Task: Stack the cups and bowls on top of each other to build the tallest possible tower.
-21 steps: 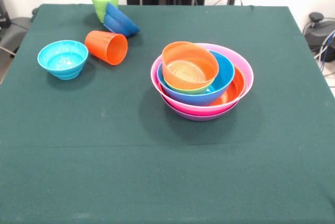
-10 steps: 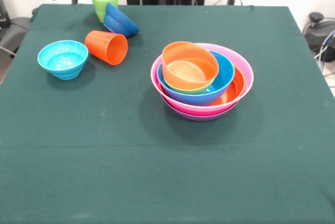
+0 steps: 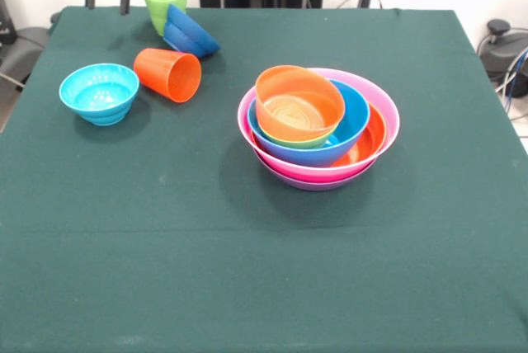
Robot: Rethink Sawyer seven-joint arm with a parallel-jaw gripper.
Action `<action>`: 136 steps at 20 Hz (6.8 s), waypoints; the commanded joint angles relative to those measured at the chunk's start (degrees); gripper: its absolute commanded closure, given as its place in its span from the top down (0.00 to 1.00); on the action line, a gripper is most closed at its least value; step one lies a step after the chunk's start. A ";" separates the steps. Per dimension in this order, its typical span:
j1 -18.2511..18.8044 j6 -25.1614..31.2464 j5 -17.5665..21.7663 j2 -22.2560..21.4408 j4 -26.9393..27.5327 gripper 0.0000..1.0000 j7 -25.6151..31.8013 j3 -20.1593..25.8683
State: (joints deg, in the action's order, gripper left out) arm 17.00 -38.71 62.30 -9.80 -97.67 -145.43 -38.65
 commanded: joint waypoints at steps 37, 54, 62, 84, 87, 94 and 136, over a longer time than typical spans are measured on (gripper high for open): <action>9.17 -20.94 -12.17 8.86 -9.63 1.00 27.62 1.13; 2.08 -21.75 -20.09 9.21 -14.24 1.00 25.00 -0.79; -4.60 -15.27 -20.98 6.66 -13.76 1.00 18.59 -2.01; -10.26 1.69 -13.79 -2.43 -8.78 1.00 10.35 1.53; -9.76 1.47 -14.31 -2.66 -9.15 1.00 11.28 1.86; -8.54 -0.16 -13.32 -3.14 -9.69 1.00 12.86 1.69; 0.87 -18.04 -11.22 8.99 -1.88 1.00 18.39 2.19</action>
State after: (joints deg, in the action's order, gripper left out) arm 18.22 -58.25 48.48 -3.01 -109.73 -130.68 -45.72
